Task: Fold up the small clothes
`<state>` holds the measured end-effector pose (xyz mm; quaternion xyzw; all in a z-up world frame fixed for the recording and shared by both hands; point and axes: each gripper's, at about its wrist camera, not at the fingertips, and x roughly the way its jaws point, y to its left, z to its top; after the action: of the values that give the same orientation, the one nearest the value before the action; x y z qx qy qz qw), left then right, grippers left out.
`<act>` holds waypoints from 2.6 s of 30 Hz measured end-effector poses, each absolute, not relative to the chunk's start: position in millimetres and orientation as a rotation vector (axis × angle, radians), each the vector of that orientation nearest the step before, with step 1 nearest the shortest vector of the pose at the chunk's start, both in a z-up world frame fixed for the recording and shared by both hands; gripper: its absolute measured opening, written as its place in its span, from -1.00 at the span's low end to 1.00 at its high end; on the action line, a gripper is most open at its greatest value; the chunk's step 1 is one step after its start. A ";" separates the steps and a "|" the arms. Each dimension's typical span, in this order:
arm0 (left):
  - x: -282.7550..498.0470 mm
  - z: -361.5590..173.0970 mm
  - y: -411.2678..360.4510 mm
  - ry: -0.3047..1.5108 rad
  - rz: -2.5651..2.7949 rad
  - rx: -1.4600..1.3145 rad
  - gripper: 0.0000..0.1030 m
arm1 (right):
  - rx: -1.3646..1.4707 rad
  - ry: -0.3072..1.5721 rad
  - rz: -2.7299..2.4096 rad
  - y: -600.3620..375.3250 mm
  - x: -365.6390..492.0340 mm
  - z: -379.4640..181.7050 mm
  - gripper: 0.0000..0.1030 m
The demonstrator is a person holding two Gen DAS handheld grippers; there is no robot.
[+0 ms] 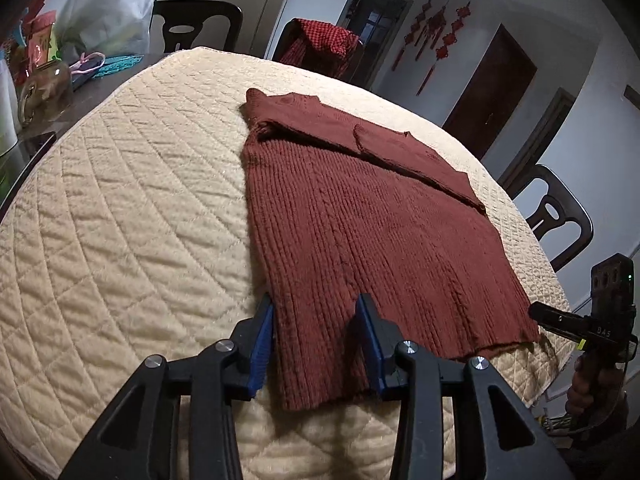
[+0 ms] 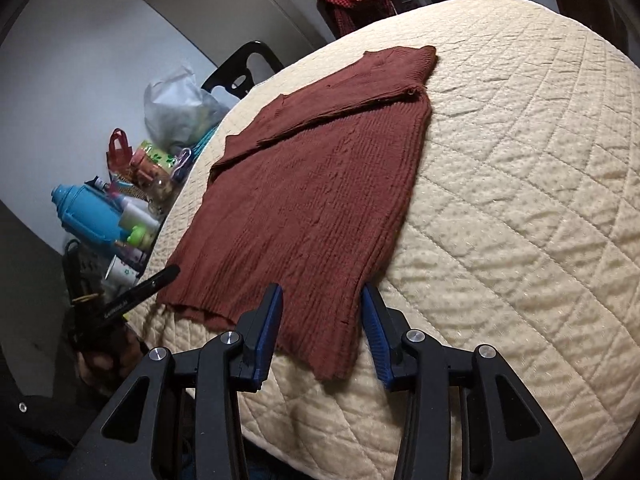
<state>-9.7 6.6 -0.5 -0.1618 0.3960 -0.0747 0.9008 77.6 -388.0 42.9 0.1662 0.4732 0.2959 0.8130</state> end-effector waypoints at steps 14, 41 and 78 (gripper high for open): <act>-12.9 -5.4 8.9 0.811 -0.169 -0.384 -0.65 | 0.414 1.048 0.675 -377.1 79.0 33.9 -0.74; -17.5 80.1 18.9 0.547 -0.273 -0.411 -0.84 | 0.439 0.727 0.701 -422.4 59.3 118.6 -0.84; 228.8 26.5 55.5 0.810 -0.144 -0.546 -0.48 | 0.587 0.989 0.509 -394.2 312.4 65.6 -0.30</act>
<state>228.8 55.5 26.5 -0.2619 0.3888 -0.0691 0.8806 312.4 -394.2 65.6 0.2745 0.4623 0.2381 0.8088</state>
